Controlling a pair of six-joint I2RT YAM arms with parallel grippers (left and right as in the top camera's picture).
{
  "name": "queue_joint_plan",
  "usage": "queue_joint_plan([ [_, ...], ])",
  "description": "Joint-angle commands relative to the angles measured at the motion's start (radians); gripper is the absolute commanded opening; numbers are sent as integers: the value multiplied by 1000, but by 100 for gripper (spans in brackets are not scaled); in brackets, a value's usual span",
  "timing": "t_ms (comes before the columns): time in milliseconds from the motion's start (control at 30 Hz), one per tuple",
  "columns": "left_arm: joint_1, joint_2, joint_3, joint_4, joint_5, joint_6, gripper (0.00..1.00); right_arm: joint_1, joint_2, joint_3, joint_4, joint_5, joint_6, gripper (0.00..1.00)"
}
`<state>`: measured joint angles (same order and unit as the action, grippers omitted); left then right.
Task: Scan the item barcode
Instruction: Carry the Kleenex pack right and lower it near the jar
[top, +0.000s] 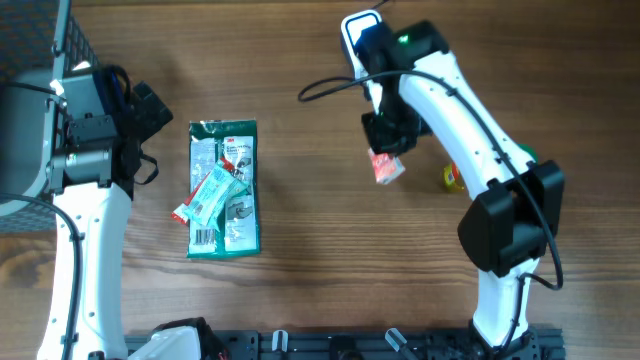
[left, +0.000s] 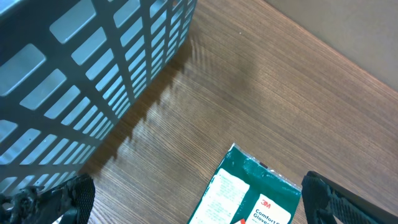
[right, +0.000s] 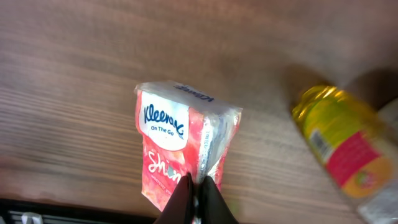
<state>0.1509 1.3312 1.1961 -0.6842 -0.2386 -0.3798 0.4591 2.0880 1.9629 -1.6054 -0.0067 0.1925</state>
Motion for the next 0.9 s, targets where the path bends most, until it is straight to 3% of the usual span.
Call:
queue_joint_plan([
  [0, 4, -1, 4, 3, -5, 9, 100, 58, -126, -93, -3, 4, 85, 5],
  [200, 4, -1, 4, 3, -5, 9, 100, 87, -269, -290, 18, 149, 246, 4],
  [533, 4, -1, 4, 3, -5, 9, 100, 87, -312, -648, 277, 208, 254, 5],
  [700, 4, -1, 3, 3, -5, 9, 100, 86, -312, -713, 309, 328, 328, 4],
  [867, 4, -1, 4, 3, -5, 9, 100, 87, -312, -713, 364, 284, 282, 6],
])
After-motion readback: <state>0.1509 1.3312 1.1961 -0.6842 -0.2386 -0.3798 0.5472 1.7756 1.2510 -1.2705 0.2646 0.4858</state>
